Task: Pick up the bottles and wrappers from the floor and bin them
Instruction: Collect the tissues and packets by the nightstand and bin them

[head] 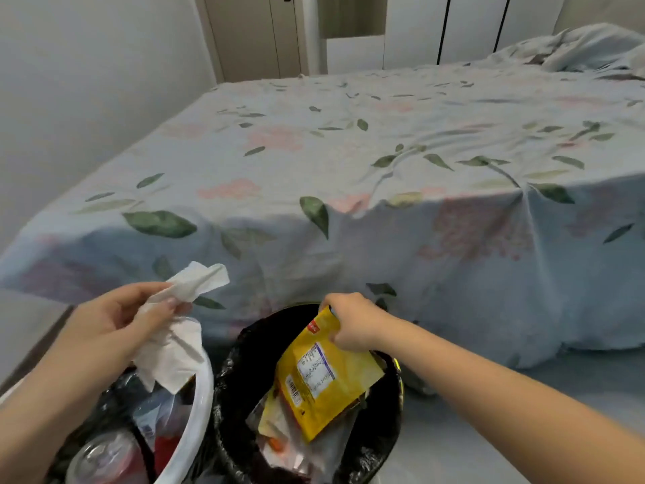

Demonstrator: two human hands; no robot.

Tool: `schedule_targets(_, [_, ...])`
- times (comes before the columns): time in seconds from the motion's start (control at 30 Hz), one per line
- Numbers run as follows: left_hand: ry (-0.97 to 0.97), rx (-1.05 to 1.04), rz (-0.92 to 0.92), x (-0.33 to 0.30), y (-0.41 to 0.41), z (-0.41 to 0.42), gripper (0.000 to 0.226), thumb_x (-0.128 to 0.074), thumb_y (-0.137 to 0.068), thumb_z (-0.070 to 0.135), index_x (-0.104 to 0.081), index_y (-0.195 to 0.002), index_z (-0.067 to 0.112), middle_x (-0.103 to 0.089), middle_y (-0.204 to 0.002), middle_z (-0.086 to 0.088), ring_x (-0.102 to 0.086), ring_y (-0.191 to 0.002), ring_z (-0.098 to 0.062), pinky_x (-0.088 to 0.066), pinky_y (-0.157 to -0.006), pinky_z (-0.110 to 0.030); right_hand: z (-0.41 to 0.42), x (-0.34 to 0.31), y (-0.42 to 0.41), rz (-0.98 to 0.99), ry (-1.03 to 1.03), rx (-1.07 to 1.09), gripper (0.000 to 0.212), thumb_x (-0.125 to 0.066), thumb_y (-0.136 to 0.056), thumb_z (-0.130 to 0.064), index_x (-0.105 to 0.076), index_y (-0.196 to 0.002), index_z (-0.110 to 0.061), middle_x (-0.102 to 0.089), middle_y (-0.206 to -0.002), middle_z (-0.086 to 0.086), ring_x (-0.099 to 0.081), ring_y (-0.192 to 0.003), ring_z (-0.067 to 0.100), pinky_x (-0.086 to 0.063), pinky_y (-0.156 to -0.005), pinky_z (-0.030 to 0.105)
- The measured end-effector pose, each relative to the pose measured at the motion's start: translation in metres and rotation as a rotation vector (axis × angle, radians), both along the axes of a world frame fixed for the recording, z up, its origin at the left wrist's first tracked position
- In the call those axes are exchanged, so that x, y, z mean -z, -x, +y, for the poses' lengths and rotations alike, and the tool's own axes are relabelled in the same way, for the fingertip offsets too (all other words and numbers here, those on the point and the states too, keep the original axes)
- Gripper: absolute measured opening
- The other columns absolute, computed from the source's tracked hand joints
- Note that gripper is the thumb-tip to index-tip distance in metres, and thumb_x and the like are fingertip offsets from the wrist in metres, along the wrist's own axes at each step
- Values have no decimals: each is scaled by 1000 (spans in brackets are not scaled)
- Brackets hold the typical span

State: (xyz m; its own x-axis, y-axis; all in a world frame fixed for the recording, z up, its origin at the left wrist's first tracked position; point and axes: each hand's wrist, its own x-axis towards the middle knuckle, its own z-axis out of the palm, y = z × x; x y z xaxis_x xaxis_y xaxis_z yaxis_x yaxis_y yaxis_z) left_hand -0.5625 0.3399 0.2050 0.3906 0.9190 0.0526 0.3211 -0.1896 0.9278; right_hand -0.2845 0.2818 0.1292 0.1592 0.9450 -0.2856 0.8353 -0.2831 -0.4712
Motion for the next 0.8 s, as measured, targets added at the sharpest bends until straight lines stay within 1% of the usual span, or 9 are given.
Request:
schedule_targets(0.07, [29,24,1,9,-10,0,15,-65,-84,17,-76,-85,27,-78,-82,3,-69,-68,-1,-53,-57,-10,14,18,16,-11,82,-65,48,-57,-81,-7,-44,-128,-12,-55,-115,13,-59,-96,29,-51,-67,37])
schedule_targets(0.13, [65,94,106,20,-22,-5,14,-62,-88,14,-74,-89,23,-78,-84,2,-70,-73,-4,-54,-64,-16,22,40,27,-48,174,-94,55,-56,-84,-9,-35,-135,-5,-55,-120,16,-58,-102,31,-48,-66,34])
schedule_targets(0.2, [85,203,216,32,-37,-12,11,-62,-89,20,-72,-91,24,-78,-83,6,-70,-76,-3,-52,-72,-23,19,61,30,-137,241,-77,65,-58,-86,-11,-26,-142,-2,-51,-129,19,-56,-113,34,-52,-82,37])
schedule_targets(0.27, [78,313,337,46,-54,-16,12,-61,-91,24,-73,-87,25,-77,-82,9,-68,-74,-2,-51,-74,-25,8,75,27,-270,242,-101,62,-60,-86,-13,-32,-140,-1,-42,-138,18,-52,-119,36,-50,-93,42])
schedule_targets(0.4, [28,409,547,75,-93,-8,20,-60,-85,31,-73,-72,25,-74,-79,4,-64,-71,-8,-49,-74,-29,-18,71,23,-281,-80,-110,35,-59,-85,-16,-55,-119,-7,-53,-124,11,-54,-113,32,-46,-83,39])
schedule_targets(0.53, [90,409,740,104,-126,10,14,-63,-83,30,-75,-78,22,-71,-83,7,-64,-80,-8,-46,-67,-21,-47,43,-11,-141,-356,-99,34,-65,-86,-27,-64,-117,-14,-65,-116,4,-59,-109,21,-48,-93,34])
schedule_targets(0.63, [60,381,922,126,-142,15,44,-69,-72,54,-77,-83,13,-73,-82,-2,-67,-81,-19,-49,-67,-26,-84,20,-49,75,-512,-5,27,-75,-79,-28,-72,-101,-13,-72,-94,1,-66,-90,11,-54,-87,30])
schedule_targets(0.7, [-74,324,1082,141,-150,13,59,-62,-70,66,-73,-95,14,-72,-97,-5,-66,-93,-24,-53,-78,-31,-112,12,-75,143,-518,39,25,-78,-76,-25,-73,-96,-11,-72,-93,0,-65,-91,8,-54,-85,22])
schedule_targets(0.8, [-197,281,1231,170,-157,-10,38,-47,-91,38,-58,-122,18,-62,-124,-9,-60,-114,-27,-50,-92,-35,-150,8,-110,136,-453,88,24,-77,-75,-25,-72,-96,-14,-71,-93,-4,-65,-93,3,-52,-83,15])
